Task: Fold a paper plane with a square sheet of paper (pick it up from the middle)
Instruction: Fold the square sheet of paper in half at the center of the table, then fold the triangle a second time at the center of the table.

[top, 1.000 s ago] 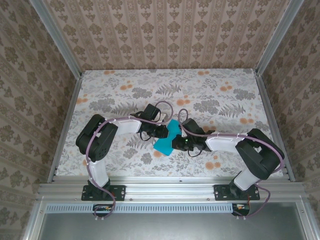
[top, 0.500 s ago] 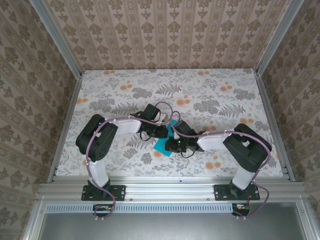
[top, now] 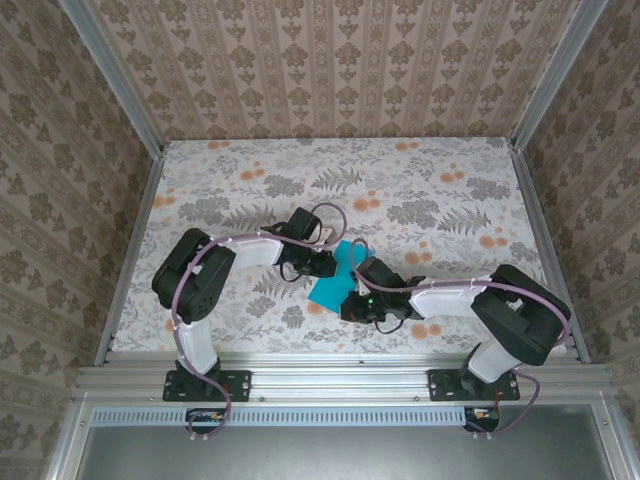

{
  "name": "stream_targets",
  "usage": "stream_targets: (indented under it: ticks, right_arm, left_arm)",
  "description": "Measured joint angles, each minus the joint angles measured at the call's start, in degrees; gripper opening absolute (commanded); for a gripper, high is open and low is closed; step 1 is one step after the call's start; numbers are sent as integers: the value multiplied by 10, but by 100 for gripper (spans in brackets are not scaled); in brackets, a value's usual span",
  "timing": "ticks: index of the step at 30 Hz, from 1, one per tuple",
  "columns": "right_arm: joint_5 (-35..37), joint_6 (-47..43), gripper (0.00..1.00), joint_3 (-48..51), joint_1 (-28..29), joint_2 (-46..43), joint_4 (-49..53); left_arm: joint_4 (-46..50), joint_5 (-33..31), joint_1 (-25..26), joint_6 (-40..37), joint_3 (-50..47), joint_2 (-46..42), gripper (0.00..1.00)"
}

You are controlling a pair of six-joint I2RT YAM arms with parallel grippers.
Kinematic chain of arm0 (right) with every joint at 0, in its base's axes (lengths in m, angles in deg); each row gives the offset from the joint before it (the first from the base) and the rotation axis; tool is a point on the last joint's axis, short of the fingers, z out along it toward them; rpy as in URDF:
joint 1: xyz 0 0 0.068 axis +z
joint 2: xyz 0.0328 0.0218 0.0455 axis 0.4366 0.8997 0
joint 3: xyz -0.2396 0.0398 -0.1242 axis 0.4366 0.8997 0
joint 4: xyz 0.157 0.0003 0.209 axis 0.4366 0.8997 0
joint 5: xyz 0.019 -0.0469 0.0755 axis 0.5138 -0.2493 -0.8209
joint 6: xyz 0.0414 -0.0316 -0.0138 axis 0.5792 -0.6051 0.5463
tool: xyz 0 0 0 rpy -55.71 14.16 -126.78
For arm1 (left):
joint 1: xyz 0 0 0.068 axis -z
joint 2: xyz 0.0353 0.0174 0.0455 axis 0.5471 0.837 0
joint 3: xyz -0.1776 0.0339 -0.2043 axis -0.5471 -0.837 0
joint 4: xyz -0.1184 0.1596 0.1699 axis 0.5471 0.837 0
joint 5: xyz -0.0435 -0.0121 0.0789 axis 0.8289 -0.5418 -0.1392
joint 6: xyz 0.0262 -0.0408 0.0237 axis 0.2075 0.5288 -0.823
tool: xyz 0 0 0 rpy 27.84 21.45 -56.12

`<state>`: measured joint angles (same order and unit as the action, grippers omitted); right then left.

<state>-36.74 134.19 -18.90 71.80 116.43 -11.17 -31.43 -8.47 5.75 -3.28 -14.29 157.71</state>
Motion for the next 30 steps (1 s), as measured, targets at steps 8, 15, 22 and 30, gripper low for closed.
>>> stream_targets:
  ticks: [8,15,22,30]
  right_arm:
    - [2,4,22,13,-40,-88,52]
    - [14,19,37,11,-137,-113,58]
    - [13,17,41,-34,-163,-56,55]
    - [8,15,44,-63,-168,21,53]
  left_arm:
    - [2,3,0,0,1,0,15]
    - [2,4,1,1,0,-2,15]
    - [1,4,4,5,-17,-17,15]
    - [0,4,5,12,-29,-26,15]
